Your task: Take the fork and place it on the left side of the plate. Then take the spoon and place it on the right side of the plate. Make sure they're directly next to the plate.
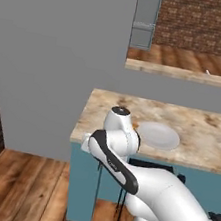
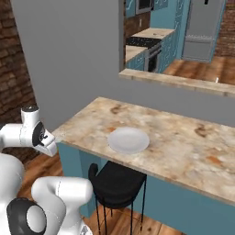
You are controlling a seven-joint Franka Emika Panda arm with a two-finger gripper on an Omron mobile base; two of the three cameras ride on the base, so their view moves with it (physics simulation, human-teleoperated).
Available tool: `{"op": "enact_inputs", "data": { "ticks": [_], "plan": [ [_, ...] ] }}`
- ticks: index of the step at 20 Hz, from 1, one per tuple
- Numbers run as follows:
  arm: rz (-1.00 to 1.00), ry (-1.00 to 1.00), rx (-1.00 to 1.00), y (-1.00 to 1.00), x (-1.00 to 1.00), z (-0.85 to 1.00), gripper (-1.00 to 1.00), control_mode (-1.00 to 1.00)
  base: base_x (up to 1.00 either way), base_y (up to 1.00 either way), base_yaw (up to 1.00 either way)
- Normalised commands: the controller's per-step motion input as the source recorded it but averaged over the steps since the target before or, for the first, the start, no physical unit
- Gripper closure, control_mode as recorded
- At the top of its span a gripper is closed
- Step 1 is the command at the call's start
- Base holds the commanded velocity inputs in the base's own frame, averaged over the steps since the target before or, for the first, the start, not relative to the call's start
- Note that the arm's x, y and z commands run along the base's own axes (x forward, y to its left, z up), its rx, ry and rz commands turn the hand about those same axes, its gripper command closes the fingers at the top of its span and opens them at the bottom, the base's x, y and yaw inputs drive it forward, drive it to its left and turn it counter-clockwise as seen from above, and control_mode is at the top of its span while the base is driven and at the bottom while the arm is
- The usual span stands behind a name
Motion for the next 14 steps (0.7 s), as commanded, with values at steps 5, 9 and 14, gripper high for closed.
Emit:
{"op": "enact_inputs", "data": {
  "ticks": [5,9,14],
  "plan": [
    [0.00,0.00,0.00,0.00,0.00,0.00,1.00,1.00,0.50,0.11,-0.32],
    [0.00,0.00,0.00,0.00,0.00,0.00,1.00,1.00,0.36,0.11,-0.21],
    [0.00,0.00,0.00,0.00,0.00,0.00,1.00,1.00,0.00,0.00,0.00]
  ]
}}
